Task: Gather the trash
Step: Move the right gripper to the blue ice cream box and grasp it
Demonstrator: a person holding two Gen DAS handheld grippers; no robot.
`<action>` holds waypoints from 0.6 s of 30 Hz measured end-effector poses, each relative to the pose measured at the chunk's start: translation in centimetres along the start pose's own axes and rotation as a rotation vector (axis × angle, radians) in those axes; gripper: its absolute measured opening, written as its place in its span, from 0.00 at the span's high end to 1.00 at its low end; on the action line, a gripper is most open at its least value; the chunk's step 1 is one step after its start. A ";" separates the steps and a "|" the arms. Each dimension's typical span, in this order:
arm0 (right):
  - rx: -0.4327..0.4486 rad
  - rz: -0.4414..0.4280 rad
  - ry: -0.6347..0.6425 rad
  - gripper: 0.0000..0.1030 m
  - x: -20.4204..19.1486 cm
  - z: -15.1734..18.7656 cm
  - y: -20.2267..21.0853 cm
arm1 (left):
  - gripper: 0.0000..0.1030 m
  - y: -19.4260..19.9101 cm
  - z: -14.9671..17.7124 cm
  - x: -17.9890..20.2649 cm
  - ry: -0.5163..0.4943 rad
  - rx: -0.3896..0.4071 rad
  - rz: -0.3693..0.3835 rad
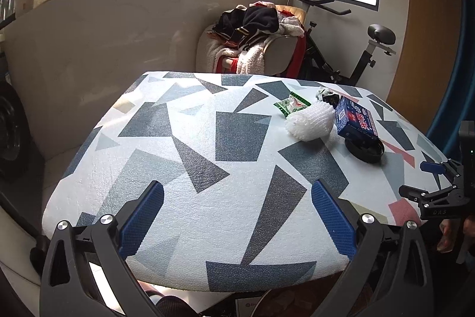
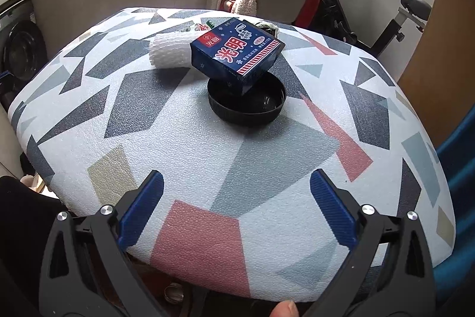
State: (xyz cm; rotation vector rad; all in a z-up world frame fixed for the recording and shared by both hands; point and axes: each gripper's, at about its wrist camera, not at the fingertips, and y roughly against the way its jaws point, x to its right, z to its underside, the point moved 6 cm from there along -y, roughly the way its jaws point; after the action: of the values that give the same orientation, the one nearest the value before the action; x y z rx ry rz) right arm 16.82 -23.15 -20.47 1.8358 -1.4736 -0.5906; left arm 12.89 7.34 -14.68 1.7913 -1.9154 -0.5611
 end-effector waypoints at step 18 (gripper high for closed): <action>0.032 -0.013 -0.383 0.06 2.2 -11.8 -7.7 | 0.06 -4.4 -0.3 -0.5 0.060 -0.055 0.012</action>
State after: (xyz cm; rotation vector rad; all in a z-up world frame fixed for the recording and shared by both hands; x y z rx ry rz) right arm 30.88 -21.68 -18.37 1.8274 -1.7236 -0.9719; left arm 16.69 7.55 -17.00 1.7411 -1.8516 -0.5446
